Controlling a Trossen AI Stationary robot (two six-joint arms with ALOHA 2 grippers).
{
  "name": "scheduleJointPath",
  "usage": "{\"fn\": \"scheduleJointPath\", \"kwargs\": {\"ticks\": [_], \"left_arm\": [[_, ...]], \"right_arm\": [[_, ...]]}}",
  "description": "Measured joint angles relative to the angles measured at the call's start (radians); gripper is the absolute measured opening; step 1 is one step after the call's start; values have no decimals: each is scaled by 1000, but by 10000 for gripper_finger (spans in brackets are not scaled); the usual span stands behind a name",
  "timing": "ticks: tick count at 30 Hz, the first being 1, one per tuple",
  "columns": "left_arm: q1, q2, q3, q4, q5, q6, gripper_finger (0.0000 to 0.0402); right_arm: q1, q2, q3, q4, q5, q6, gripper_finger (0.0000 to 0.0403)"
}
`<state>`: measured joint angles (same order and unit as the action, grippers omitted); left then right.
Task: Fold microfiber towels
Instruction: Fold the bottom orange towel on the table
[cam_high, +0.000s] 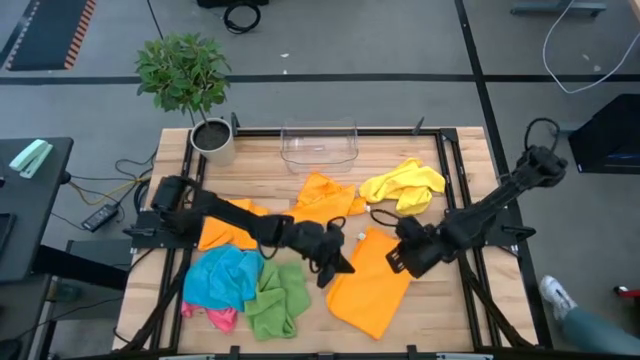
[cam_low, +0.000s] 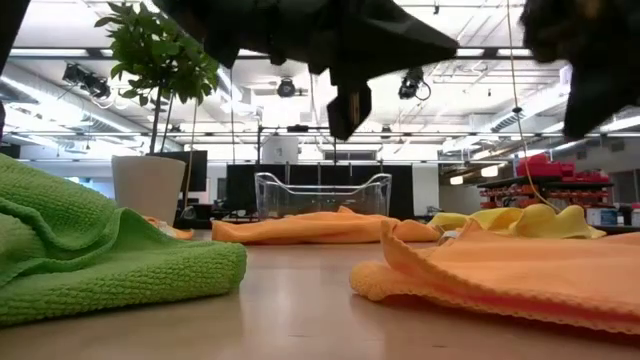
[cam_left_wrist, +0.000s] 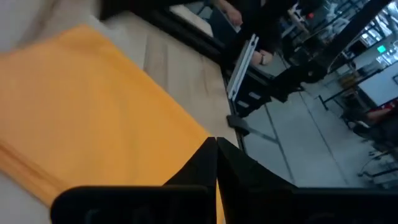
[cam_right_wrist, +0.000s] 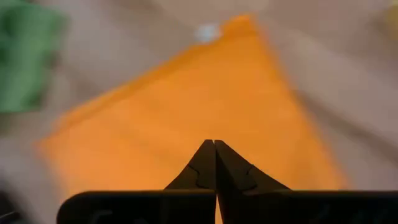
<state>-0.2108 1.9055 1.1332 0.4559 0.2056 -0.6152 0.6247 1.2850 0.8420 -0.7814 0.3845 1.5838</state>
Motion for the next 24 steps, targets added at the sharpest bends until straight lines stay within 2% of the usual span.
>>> {"fn": "scheduleJointPath", "kwargs": {"ticks": [4, 7, 14, 18, 24], "left_arm": [[21, -19, 0, -61, 14, 40, 6], [23, -8, -1, -96, 13, 51, 8], [-1, 50, -2, -130, 13, -7, 5], [-27, 97, -1, -124, 13, -40, 12], [-75, 184, -1, -111, 7, -108, 6]], "right_arm": [[103, 63, 3, 181, 152, 70, 2], [156, 159, 3, 292, 197, 153, 2], [236, 412, 3, 577, 181, 281, 2], [256, 490, 3, 615, 153, 354, 2], [255, 516, 7, 568, 28, 345, 2]]}}
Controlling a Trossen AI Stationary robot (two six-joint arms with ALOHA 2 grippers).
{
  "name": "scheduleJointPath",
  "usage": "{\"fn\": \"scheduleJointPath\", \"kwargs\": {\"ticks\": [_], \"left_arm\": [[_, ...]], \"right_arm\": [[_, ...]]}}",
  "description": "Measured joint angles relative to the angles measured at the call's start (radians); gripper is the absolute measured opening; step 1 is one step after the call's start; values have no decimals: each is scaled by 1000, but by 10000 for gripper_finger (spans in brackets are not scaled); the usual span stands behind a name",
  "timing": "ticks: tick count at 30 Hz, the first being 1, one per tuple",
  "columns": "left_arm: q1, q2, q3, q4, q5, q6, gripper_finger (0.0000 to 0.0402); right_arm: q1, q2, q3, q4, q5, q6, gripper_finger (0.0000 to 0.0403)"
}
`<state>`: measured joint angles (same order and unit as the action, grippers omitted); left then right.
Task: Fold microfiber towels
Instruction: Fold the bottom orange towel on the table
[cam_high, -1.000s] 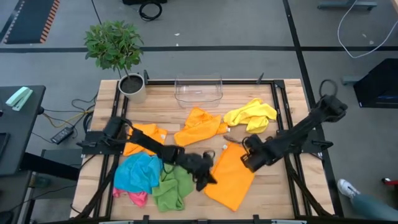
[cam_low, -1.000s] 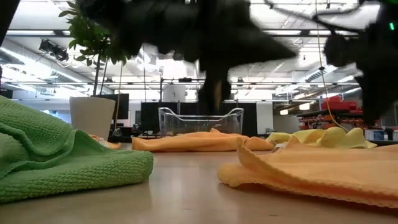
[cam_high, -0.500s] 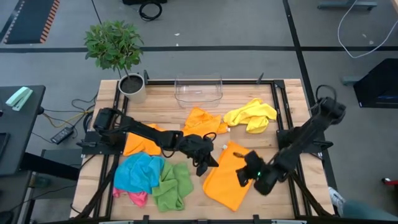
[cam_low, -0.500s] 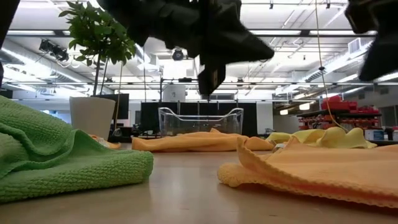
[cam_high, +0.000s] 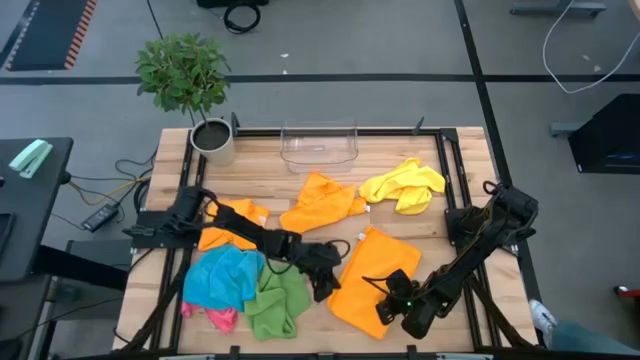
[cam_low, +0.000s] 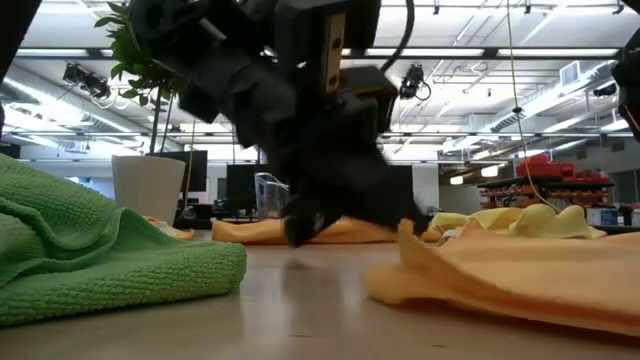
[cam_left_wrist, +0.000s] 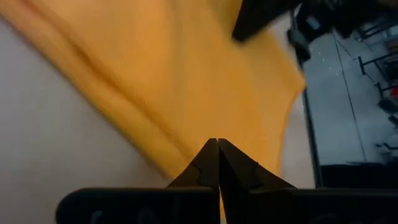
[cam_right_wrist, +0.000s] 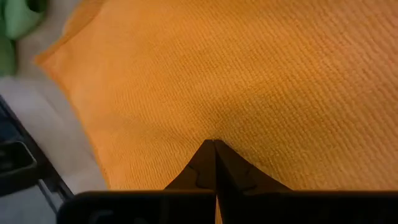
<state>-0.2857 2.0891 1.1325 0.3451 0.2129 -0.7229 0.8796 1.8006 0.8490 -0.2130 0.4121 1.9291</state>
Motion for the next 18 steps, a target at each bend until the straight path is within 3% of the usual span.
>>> {"fn": "scheduleJointPath", "kwargs": {"ticks": [10, 18], "left_arm": [[17, 11, 5, 156, -2, -112, 6], [61, 11, 79, 136, 0, -70, 44]], "right_arm": [[44, -187, -6, -361, -57, -25, 2], [57, -360, -5, -452, 85, -71, 2]]}}
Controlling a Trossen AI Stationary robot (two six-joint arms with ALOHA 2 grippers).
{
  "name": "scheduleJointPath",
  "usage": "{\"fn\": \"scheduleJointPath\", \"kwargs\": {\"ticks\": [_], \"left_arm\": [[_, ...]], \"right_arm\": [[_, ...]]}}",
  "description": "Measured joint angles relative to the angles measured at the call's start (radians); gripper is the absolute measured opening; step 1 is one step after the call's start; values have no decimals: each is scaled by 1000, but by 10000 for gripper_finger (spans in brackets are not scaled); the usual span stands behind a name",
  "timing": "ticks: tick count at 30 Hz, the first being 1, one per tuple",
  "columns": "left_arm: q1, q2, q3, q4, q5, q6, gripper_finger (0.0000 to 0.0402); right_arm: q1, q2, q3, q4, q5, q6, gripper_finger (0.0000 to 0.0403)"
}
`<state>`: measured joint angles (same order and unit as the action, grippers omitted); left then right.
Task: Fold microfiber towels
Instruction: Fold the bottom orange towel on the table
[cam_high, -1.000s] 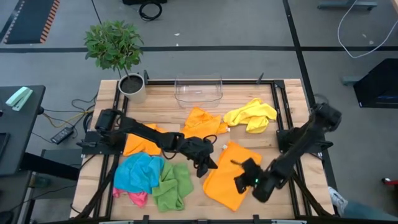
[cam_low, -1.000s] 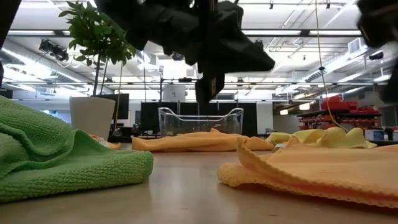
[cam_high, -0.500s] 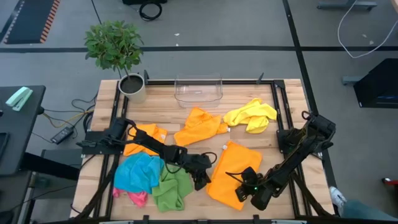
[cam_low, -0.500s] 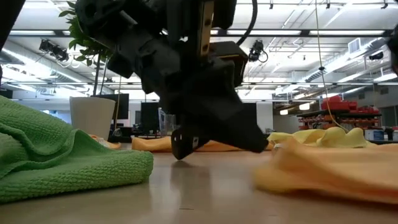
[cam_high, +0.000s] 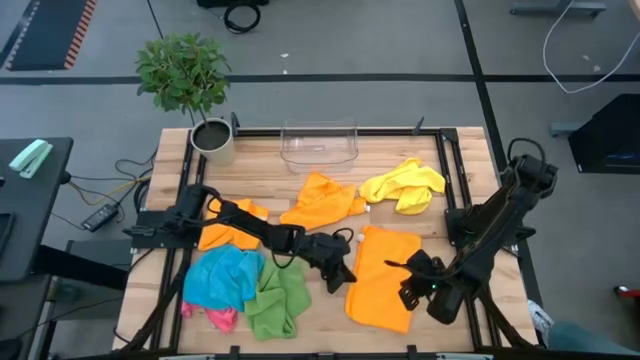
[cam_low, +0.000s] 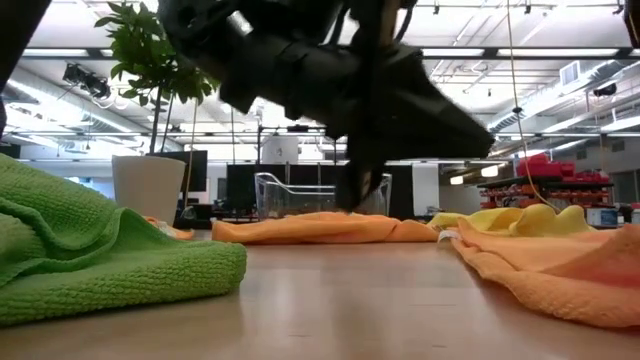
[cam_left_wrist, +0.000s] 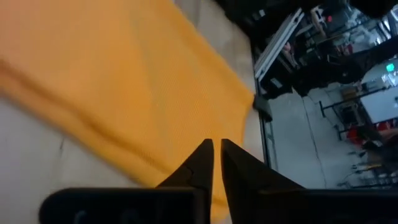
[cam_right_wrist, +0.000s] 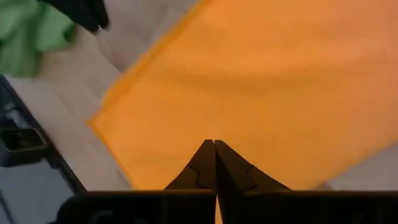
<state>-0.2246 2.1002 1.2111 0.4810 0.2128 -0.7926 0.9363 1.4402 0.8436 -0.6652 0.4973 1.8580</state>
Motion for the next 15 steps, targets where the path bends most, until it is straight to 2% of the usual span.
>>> {"fn": "scheduleJointPath", "kwargs": {"ticks": [4, 9, 12, 15], "left_arm": [[39, 0, 104, -139, -4, 61, 67], [101, 7, 245, -467, -163, 149, 108], [153, 7, 287, -528, -165, 144, 133], [204, 14, 309, -526, -135, 107, 154]], "right_arm": [[-7, -15, 0, -9, 31, -7, 2], [-10, 14, 0, 75, 29, -5, 2], [-10, 40, 0, 147, 26, -26, 2], [-10, 63, 0, 148, 26, -21, 2]]}}
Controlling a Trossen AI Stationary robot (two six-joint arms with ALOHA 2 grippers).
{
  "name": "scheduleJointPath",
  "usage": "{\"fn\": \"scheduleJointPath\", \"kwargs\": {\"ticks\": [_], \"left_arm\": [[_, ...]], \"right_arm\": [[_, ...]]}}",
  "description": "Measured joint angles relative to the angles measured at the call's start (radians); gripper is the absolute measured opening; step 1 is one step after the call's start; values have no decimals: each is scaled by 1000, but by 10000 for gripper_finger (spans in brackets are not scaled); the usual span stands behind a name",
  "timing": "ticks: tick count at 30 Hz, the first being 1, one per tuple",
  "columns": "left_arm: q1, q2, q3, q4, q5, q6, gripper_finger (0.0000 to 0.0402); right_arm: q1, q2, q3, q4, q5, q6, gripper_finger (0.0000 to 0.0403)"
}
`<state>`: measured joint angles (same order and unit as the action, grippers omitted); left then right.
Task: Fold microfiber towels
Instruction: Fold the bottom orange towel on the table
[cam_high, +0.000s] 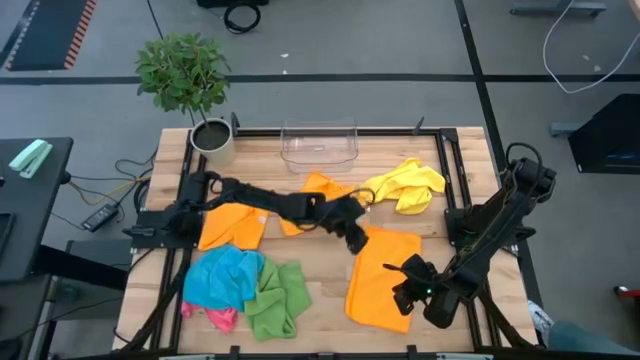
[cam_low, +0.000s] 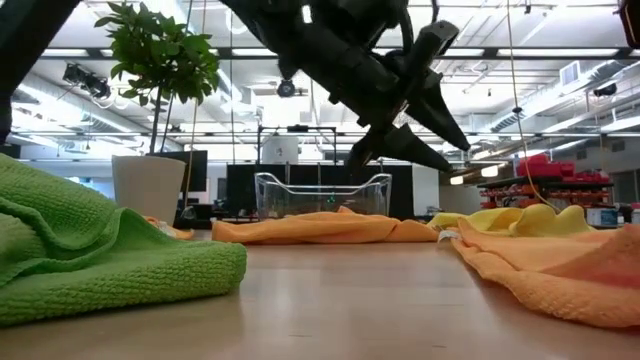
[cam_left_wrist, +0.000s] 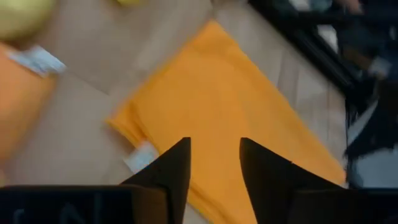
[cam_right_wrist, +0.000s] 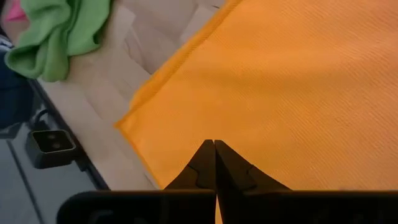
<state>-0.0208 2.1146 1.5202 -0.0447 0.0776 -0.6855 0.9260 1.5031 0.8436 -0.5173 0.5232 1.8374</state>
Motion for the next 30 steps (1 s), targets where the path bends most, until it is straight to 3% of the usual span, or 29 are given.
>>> {"fn": "scheduleJointPath", "kwargs": {"ticks": [5, 13, 30], "left_arm": [[56, 70, 51, -12, 76, -25, 169], [48, 161, 140, -75, 89, -14, 153], [45, 177, 142, -92, 57, -2, 137]], "right_arm": [[0, 4, 0, 1, -4, 12, 2], [7, -1, 0, -4, -32, 20, 2], [7, -1, 0, -11, -34, 20, 2]]}}
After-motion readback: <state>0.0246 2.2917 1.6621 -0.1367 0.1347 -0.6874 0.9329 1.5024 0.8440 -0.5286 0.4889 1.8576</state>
